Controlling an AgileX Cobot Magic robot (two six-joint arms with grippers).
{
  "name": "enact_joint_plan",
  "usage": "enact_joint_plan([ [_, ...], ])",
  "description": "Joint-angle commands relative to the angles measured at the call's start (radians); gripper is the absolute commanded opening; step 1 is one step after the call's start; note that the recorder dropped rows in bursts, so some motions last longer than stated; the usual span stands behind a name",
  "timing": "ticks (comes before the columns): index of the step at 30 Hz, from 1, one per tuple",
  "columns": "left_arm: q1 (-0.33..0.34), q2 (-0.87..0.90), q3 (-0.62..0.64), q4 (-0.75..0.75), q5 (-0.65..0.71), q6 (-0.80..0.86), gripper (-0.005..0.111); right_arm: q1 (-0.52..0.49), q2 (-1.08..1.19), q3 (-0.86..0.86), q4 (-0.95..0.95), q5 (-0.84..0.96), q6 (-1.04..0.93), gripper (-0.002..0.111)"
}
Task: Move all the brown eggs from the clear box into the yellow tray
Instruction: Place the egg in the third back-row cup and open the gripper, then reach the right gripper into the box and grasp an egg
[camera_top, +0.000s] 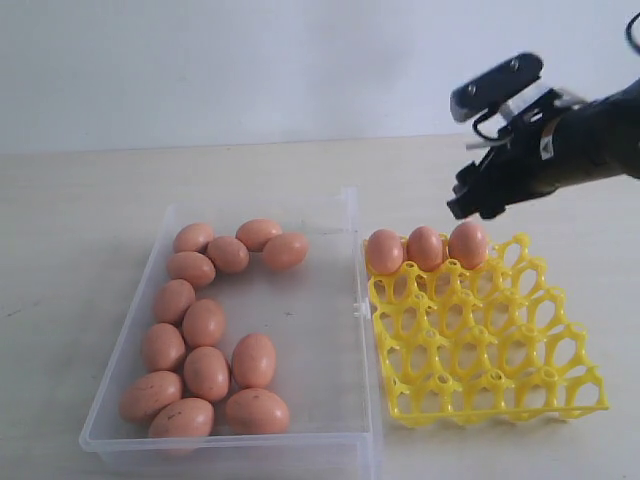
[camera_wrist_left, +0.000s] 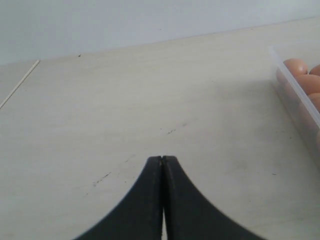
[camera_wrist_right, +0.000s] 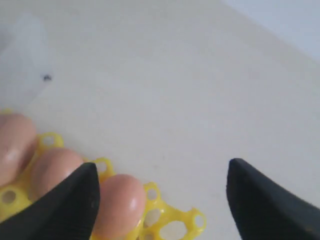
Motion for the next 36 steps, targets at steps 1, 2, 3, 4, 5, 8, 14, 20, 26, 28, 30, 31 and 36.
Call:
enact_joint_plan([
  [1,-0.006,-0.006,-0.004,-0.002,-0.009,-0.005,0.0,0.067,-0.132,-0.045,0.069,0.053,0.037,0.051],
  [2,-0.006,-0.006,-0.004,-0.002,-0.009,-0.005,0.0,0.129,-0.152,-0.072,0.112,0.093,0.037,0.034],
  [3,-0.006,-0.006,-0.004,-0.002,-0.009,-0.005,0.0,0.155,-0.152,-0.085,0.122,0.112,0.027,0.025],
  [4,-0.006,-0.006,-0.004,-0.002,-0.009,-0.005,0.0,0.217,-0.13,-0.123,0.183,0.171,0.019,0.006],
  [5,-0.006,-0.006,-0.004,-0.002,-0.009,-0.005,0.0,0.246,-0.11,-0.144,0.24,0.198,0.019,0.0],
  [8,-0.006,-0.006,-0.004,-0.002,-0.009,-0.005,0.0,0.355,0.035,-0.258,0.649,0.261,-0.154,0.0],
  [14,-0.006,-0.006,-0.004,-0.002,-0.009,-0.005,0.0,0.453,0.255,-0.45,0.881,0.411,-0.254,0.028],
  [20,-0.006,-0.006,-0.004,-0.002,-0.009,-0.005,0.0,0.475,0.422,-0.612,0.84,0.528,-0.044,0.074],
  [26,-0.006,-0.006,-0.004,-0.002,-0.009,-0.005,0.0,0.481,0.543,-0.745,0.814,0.594,0.015,0.062],
  [28,-0.006,-0.006,-0.004,-0.002,-0.009,-0.005,0.0,0.487,0.577,-0.781,0.8,0.632,0.015,0.062],
  [30,-0.006,-0.006,-0.004,-0.002,-0.009,-0.005,0.0,0.496,0.608,-0.805,0.748,0.643,0.024,0.062],
  [31,-0.006,-0.006,-0.004,-0.002,-0.009,-0.005,0.0,0.496,0.616,-0.812,0.726,0.652,0.04,0.062],
  [36,-0.006,-0.006,-0.004,-0.002,-0.009,-0.005,0.0,0.498,0.658,-0.842,0.713,0.666,0.029,0.057],
])
